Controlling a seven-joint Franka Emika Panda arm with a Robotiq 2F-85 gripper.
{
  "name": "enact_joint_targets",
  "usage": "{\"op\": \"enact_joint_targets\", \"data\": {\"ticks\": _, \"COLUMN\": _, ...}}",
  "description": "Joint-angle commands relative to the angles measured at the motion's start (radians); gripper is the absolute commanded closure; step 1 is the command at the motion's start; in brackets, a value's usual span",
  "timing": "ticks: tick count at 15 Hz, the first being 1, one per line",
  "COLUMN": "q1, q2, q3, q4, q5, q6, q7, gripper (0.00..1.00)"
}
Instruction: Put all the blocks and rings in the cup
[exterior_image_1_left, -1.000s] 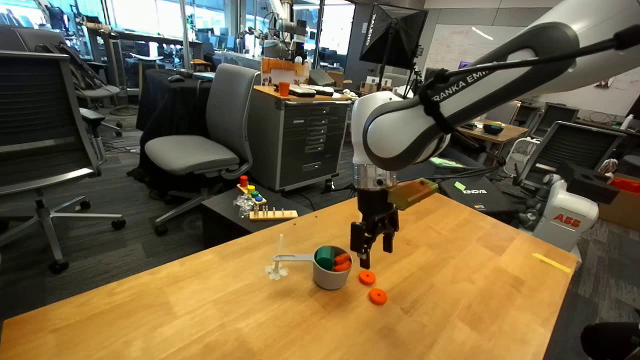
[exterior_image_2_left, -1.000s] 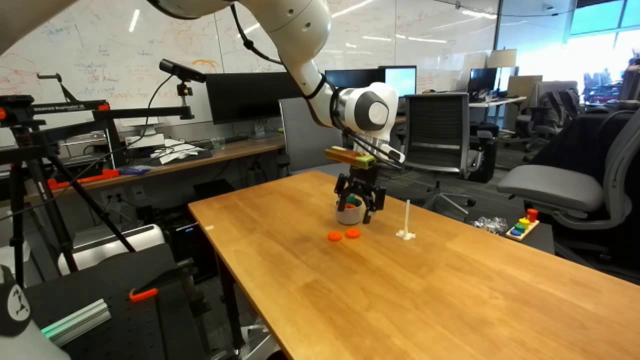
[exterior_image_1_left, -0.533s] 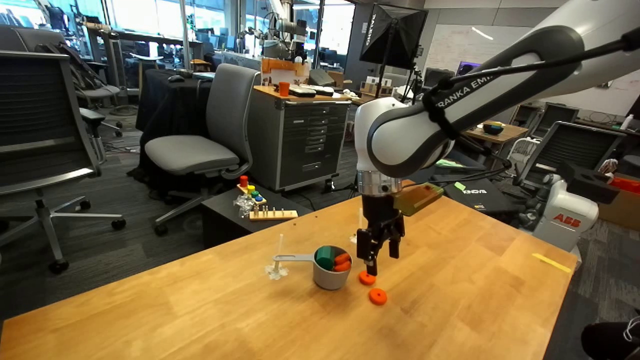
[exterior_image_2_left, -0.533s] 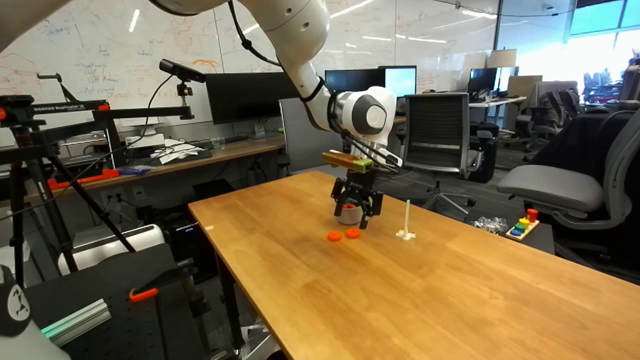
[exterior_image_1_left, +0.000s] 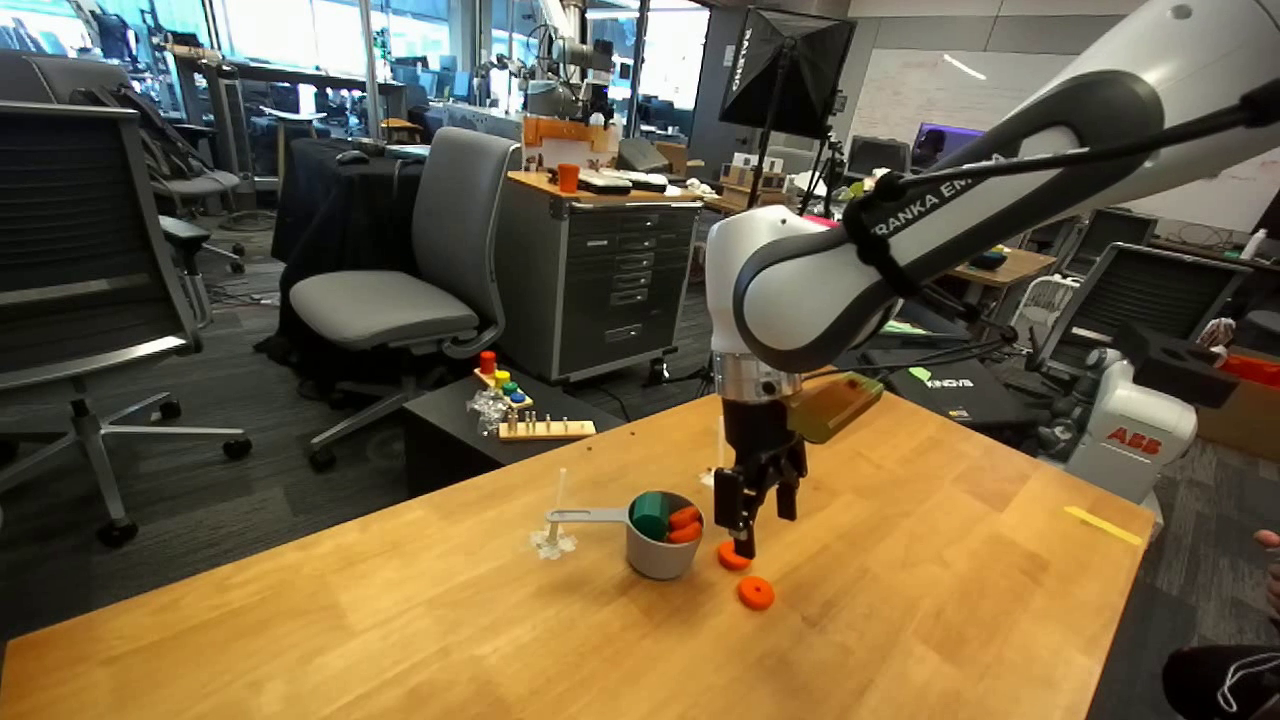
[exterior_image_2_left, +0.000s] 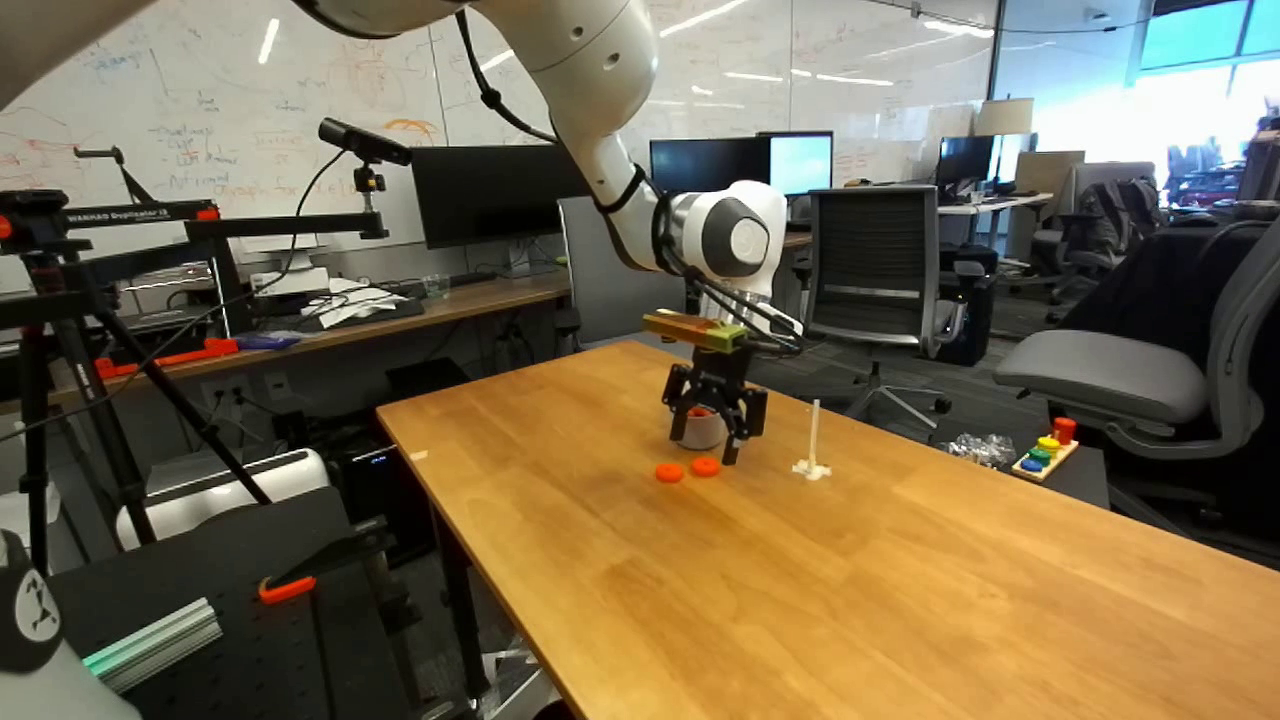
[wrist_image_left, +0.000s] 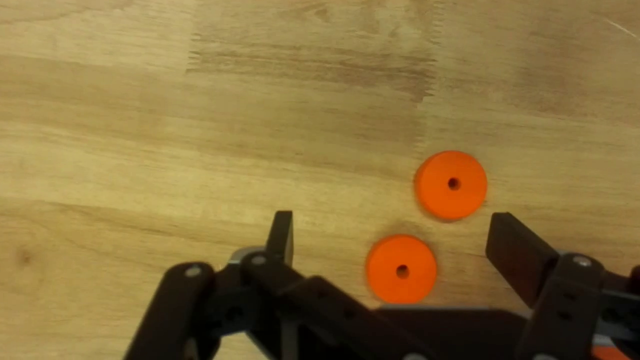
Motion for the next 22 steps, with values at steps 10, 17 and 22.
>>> {"op": "enact_joint_targets", "data": {"ticks": 10, "q1": 0.039, "q2": 0.128, "q3": -0.012, "q4": 0.144, "q5": -0.056, "q6": 0.055, "q7": 0.003, "gripper": 0.00}}
{"op": "enact_joint_targets", "data": {"ticks": 17, "q1": 0.041, "q2": 0.154, "q3": -0.009, "q4": 0.195, "q5": -0.048, "q6": 0.050, "q7": 0.006, "gripper": 0.49}}
{"op": "enact_joint_targets", "data": {"ticks": 22, "q1": 0.034, "q2": 0.142, "q3": -0.006, "q4": 0.196, "q5": -0.034, "q6": 0.032, "q7": 0.015, "gripper": 0.37}}
